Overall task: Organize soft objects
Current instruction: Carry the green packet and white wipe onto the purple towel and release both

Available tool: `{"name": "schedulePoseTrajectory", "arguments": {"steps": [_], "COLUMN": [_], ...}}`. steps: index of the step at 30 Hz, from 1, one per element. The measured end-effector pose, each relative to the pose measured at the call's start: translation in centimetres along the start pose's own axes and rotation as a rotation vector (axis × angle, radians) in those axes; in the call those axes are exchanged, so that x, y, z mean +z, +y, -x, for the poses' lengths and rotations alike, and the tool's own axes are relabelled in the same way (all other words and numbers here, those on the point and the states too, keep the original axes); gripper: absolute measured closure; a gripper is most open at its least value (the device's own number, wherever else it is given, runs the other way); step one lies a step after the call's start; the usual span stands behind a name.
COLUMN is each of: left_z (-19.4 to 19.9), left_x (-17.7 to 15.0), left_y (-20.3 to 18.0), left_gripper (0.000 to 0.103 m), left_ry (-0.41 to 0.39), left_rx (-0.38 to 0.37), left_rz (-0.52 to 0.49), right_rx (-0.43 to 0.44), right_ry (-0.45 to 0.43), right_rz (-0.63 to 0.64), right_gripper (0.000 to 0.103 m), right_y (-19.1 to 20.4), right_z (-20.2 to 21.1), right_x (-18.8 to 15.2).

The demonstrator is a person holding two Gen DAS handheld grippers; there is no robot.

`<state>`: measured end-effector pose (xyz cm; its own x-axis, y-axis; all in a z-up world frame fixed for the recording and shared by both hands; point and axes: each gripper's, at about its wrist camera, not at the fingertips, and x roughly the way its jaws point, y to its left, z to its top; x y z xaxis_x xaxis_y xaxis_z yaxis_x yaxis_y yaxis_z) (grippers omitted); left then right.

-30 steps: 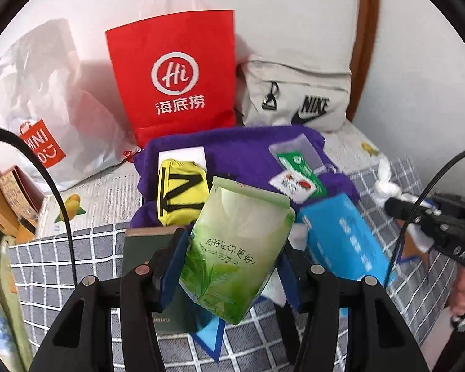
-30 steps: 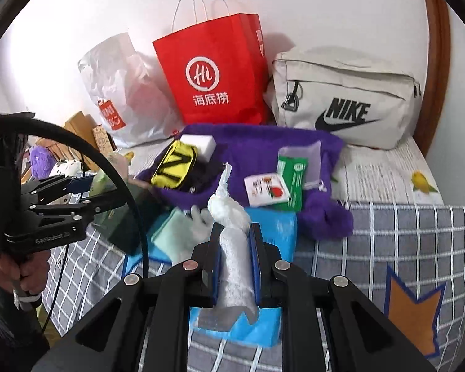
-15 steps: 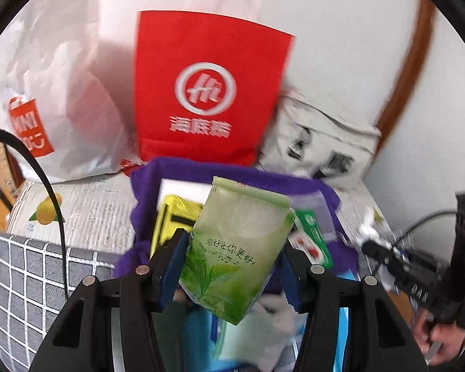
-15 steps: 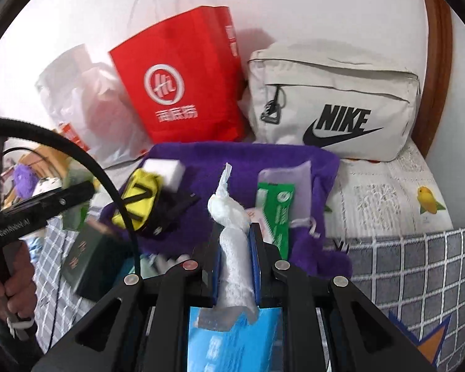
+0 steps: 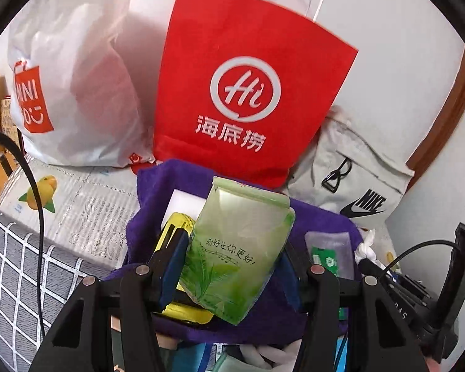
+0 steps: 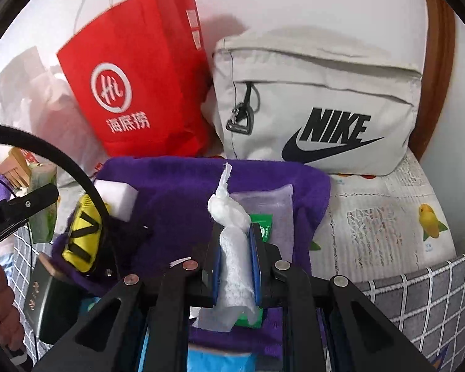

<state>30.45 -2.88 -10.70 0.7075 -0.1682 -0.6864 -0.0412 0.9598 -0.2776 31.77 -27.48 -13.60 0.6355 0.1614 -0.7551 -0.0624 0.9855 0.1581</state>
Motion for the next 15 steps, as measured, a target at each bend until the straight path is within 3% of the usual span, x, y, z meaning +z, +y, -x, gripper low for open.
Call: {"name": "schedulePoseTrajectory", "arguments": {"steps": [15], "left_z": [-3.9], "left_x": [-0.2], "left_y": [-1.9], "left_gripper": [0.050], "left_ry": [0.069], "left_rx": [-0.004], "left_rz": [0.020], "right_rx": [0.012], "right_ry": [0.172], "right_rz": [0.022], "right_gripper": [0.087], "right_y": [-1.7], "right_z": [-5.6], "right_x": [0.4]}}
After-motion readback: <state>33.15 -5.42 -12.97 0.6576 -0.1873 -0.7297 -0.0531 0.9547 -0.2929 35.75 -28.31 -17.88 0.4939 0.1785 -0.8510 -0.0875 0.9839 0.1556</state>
